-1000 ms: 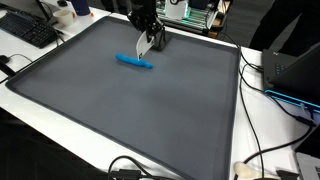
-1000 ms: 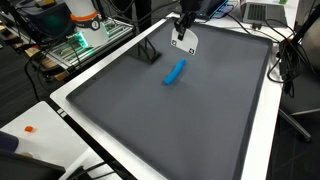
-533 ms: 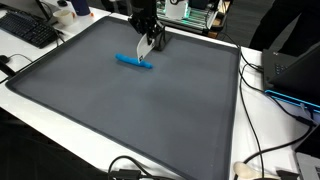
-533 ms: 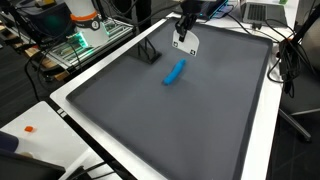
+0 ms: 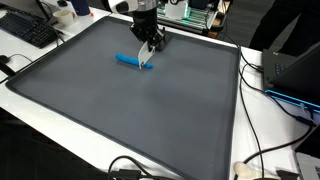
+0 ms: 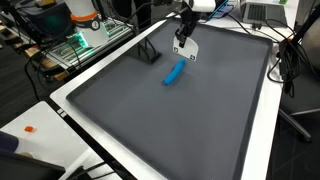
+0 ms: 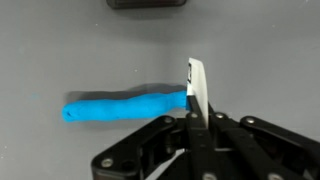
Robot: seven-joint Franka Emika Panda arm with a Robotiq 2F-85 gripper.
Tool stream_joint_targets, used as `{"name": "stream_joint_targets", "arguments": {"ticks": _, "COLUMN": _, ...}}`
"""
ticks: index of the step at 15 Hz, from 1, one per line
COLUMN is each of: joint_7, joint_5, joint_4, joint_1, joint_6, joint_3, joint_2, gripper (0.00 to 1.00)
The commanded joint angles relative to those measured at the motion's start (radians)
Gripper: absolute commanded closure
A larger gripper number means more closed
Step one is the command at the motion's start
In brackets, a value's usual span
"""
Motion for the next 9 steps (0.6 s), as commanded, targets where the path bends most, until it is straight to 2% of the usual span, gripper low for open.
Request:
{"name": "stream_joint_targets", "arguments": {"ticks": 1, "joint_7": -0.015, "joint_5": 0.004, "joint_4": -0.027, "joint_1": 0.015, "joint_6": 0.060, "joint_3": -0.018, "joint_2": 0.003, "gripper": 0.99}}
{"name": "stream_joint_targets", "arguments": {"ticks": 9, "joint_7": -0.012, "joint_5": -0.027, "joint_4": -0.028, "joint_1": 0.022, "joint_6": 0.090, "joint_3": -0.028, "joint_2": 0.021, "gripper": 0.99}}
